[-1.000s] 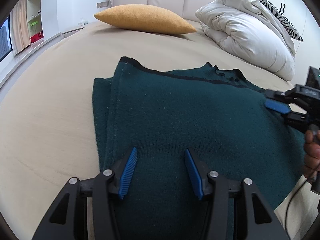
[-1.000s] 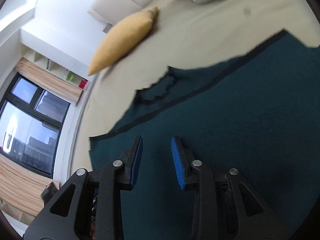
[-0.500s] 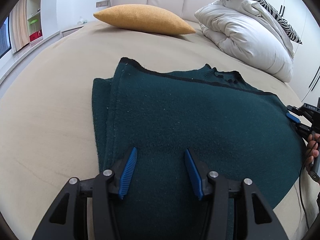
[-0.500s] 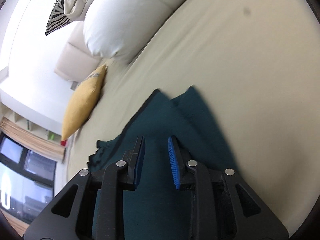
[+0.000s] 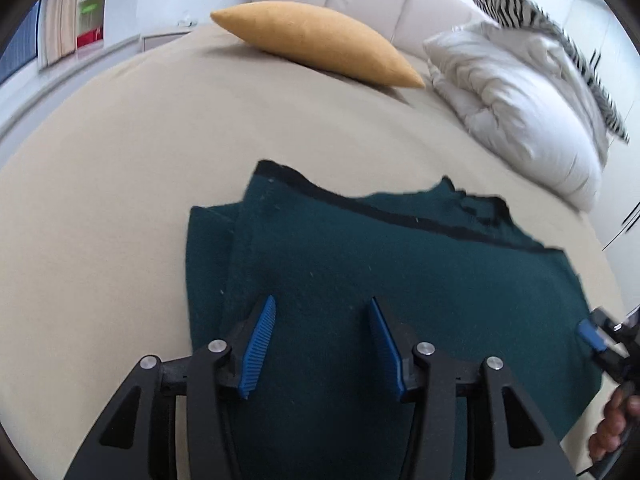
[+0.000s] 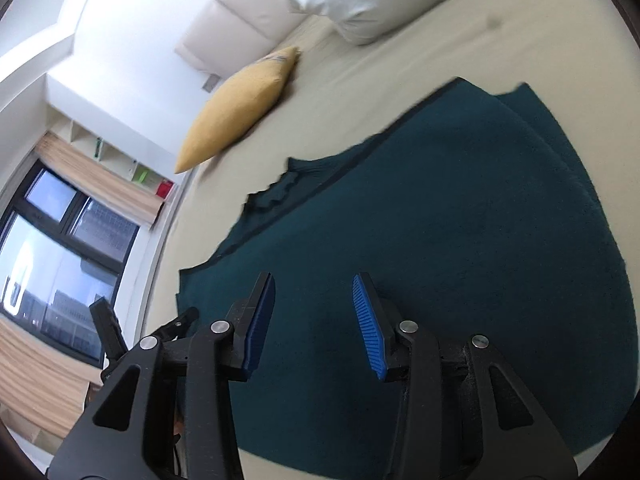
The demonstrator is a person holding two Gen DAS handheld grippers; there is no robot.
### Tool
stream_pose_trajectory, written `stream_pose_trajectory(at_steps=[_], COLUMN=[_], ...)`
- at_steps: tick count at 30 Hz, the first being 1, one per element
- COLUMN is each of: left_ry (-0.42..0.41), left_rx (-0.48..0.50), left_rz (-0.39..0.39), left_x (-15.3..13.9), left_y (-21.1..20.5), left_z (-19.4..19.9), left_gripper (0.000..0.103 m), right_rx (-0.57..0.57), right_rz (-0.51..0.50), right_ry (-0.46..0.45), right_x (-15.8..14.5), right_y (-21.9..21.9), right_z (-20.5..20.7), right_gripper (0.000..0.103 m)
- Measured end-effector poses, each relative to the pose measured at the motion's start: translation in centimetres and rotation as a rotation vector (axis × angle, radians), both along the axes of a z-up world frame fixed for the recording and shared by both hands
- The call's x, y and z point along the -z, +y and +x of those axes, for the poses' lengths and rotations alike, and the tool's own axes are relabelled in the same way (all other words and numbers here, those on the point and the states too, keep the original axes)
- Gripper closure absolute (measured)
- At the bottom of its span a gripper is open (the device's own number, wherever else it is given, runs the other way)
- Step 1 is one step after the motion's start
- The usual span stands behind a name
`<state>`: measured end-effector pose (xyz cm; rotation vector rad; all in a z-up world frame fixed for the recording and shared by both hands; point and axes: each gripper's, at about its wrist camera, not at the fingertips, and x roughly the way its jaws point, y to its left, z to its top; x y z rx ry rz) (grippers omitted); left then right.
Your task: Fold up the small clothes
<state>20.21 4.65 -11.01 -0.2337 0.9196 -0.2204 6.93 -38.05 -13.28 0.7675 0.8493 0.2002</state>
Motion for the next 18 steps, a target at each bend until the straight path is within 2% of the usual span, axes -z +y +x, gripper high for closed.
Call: stream_pose_trajectory(at_steps=[2,3,5,7,9,11,13,16,18], left_ry=[-0.005,-0.010,-0.026,-0.037,-0.032,-0.016,0.011,0.029,0.006], left_rx=[0.009,0.017,0.033,0.038,0.042,0.041,0.020,-0.032,-0.063], left_rz=[-0.026,-0.025,-0.010,-0.025,-0.073,-0.134,-0.207,-0.265,-0.237], left_x=[0.2,0.3,0.7,1.1,1.3,1.2,0.9,-0.5,-1.5], left_y=[0.5,0.6,0.3,0.6,1.2,2.0,3.4,5.5,6.3], left_z=[0.2,0.2,0.0,-0.1,0.0,0.0,-0.2,-2.1,-3.6], left_gripper=[0.053,0.054,0.054,0.054,0.054,0.055,0.064,0.066,0.043], right_rx=[0.060,0.098,0.149,0.193,0.219,0.237,0.253,0.239,0.215], right_rz=[0.040,0.091,0.177,0.198,0.191,0.162,0.118,0.095,0.090], right_ry=[0.011,-0.006,-0.031,-0.044,-0.050,-0.036,-0.022,-0.054,-0.079], right_x=[1.4,2.1,3.1,3.5,3.3,2.7,1.5,-0.8,-2.1], right_y=[-1.7,-3.3,-5.5,-6.9,-7.9,-7.9,-7.4,-7.7,-7.2], right_z=[-0.3,-0.8,-1.8,-2.6,-3.4,-4.1,-5.1,-8.3,-9.5], right_gripper=[0.065,0.067,0.079,0.082,0.082,0.079,0.077,0.058,0.055])
